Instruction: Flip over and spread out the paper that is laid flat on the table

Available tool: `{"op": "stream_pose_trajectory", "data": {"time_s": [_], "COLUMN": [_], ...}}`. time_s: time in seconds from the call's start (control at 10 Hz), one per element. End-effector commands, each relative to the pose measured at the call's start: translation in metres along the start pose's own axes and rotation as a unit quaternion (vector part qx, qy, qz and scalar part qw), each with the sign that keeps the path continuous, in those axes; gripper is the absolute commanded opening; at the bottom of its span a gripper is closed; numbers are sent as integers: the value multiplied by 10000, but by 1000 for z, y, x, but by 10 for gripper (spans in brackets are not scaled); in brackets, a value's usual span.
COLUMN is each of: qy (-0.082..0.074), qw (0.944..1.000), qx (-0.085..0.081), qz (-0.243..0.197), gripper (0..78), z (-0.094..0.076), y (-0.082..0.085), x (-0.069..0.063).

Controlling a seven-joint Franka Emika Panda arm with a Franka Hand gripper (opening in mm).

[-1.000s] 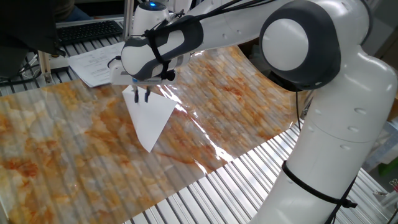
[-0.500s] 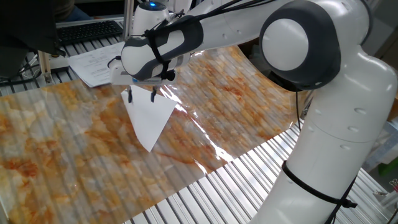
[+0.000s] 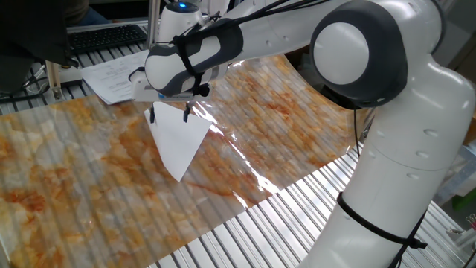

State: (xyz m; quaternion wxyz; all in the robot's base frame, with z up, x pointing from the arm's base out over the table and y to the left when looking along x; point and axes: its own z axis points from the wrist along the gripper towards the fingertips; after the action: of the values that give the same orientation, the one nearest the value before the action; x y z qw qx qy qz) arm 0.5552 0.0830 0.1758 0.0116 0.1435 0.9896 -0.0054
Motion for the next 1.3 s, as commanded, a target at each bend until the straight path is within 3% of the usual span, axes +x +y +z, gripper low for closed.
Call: {"op": "stream_pose_trajectory", "data": {"time_s": [0.1,0.6,0.8,1.0,1.3], "qy": [216,256,308,370,299], "qw": [9968,9970,9977,9983,9989], "qx": [-494,-485,-460,-451,-304], "qz": [598,554,389,-7,-176], "gripper": [774,774,774,774,774], "z": [-24,-42,-48,-60,-66], "y": [27,28,21,2,-11], "x": [27,31,28,17,10]}}
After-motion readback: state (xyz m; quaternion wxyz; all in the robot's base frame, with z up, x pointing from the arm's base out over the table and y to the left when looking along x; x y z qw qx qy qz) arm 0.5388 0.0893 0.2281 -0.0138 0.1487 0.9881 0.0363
